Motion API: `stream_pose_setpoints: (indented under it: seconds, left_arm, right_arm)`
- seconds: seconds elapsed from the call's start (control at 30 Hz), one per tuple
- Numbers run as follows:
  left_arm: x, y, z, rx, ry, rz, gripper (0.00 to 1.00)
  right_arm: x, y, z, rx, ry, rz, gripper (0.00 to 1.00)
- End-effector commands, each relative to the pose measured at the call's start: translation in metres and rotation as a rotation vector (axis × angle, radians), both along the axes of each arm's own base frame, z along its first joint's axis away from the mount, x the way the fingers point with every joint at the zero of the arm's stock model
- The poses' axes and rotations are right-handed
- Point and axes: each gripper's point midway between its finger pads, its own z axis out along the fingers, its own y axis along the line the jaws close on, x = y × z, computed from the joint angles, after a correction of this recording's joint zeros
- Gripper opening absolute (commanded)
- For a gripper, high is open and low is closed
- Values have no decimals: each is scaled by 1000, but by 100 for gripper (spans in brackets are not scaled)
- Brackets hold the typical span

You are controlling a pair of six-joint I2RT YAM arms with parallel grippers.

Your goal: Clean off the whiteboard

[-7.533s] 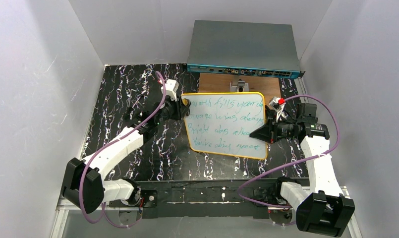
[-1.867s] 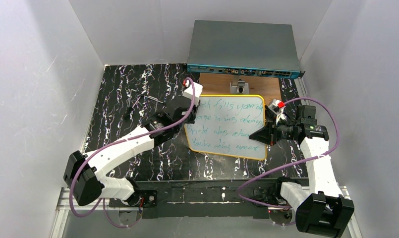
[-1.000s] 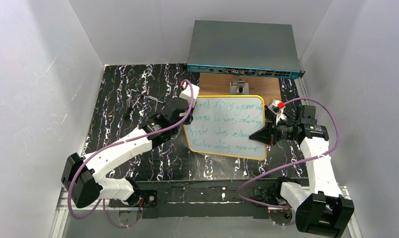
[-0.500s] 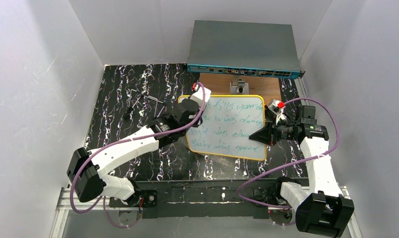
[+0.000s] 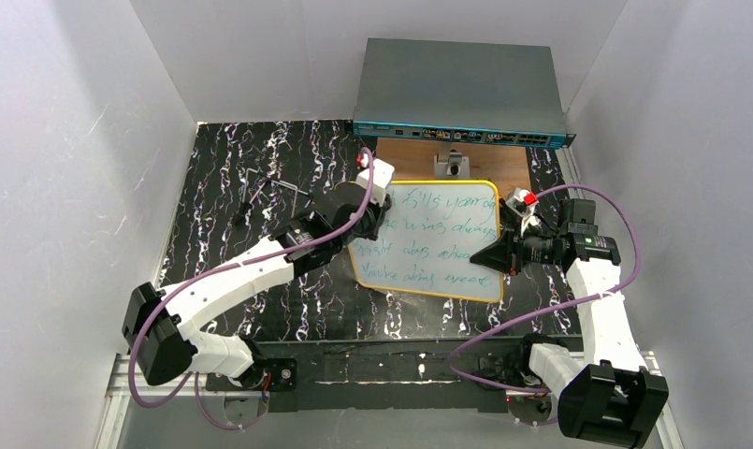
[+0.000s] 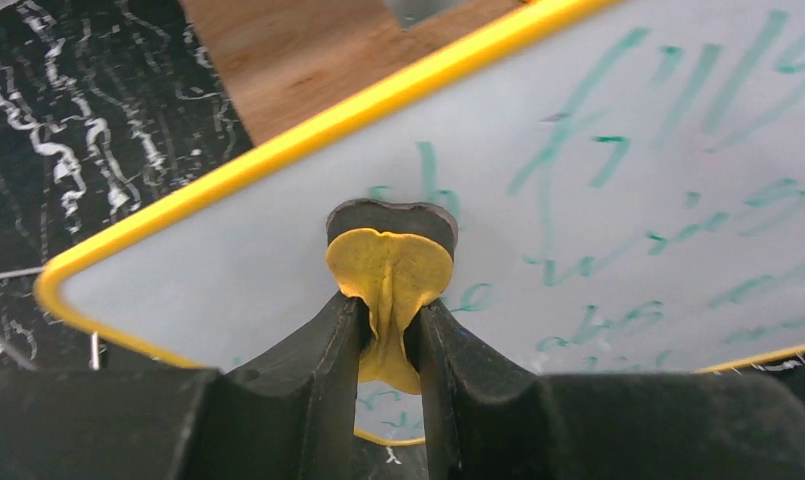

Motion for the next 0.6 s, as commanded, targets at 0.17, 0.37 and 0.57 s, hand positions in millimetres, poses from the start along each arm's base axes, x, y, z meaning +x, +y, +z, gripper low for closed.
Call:
stream_pose_setpoints:
  seconds: [0.17,0.37,0.57]
  left_arm:
    - [4,3,4,59,-47,54,0]
    - [27,36,21,-55,8,167,0]
    - [14,15,18,-81,37,31,0]
  right_arm:
    - [-6,6,9,27,-75,56,1]
    - [-6,6,9,25,-76,55,1]
    - [-6,6,9,26,-76,56,1]
